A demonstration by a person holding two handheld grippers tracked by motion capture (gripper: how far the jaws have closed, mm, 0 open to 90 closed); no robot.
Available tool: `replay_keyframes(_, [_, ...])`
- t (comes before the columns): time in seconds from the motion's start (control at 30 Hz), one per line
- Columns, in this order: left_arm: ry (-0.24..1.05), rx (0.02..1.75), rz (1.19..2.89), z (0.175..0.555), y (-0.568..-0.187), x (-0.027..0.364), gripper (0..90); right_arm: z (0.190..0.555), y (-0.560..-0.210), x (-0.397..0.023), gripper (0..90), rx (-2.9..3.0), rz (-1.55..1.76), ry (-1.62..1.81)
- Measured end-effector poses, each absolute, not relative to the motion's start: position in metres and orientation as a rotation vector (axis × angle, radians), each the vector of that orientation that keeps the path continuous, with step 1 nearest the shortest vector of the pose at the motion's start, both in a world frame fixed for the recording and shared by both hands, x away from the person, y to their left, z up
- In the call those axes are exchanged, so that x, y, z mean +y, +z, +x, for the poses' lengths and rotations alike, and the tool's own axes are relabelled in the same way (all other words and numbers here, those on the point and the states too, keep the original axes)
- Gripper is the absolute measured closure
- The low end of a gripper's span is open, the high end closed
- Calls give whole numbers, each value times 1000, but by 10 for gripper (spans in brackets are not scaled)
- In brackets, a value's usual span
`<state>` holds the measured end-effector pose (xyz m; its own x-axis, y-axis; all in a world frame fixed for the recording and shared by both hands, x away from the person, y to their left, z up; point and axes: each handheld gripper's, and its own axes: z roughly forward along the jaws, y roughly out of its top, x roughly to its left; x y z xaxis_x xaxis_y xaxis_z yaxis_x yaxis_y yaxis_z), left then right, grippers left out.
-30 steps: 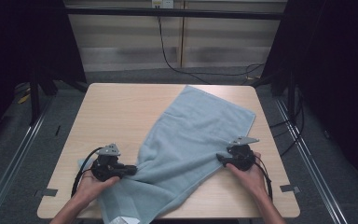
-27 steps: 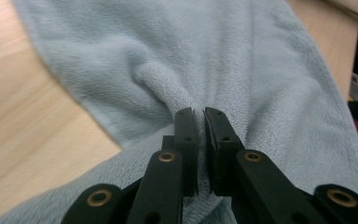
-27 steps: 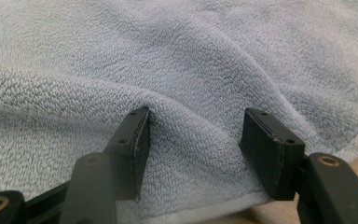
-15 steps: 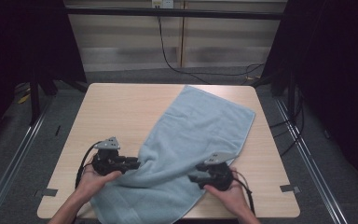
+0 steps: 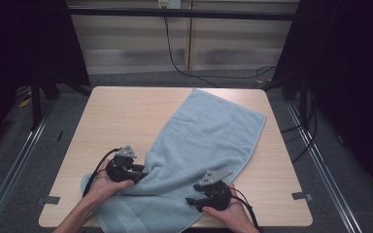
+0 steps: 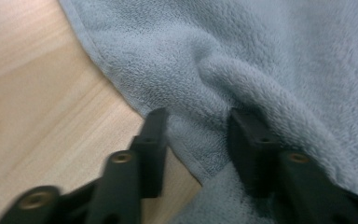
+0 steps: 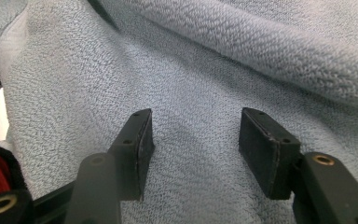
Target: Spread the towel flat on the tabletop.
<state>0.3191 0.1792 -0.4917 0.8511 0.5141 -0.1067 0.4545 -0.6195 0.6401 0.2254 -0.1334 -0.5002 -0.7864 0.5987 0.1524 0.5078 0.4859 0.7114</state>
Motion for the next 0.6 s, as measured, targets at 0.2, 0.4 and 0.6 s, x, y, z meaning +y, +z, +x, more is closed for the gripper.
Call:
replay_keyframes(0.2, [208,690,2372,318,-486,177,879,222,-501,-137,453,2594,942,1166])
replay_keyframes(0.4, [174,860,2140,336,-467,219,881,225,-500,-156,457,2549,975,1101])
replay_keyframes(0.6, [164,863,2120,338,-467,220,879,237,-501,-187,457,2492,1023,1069])
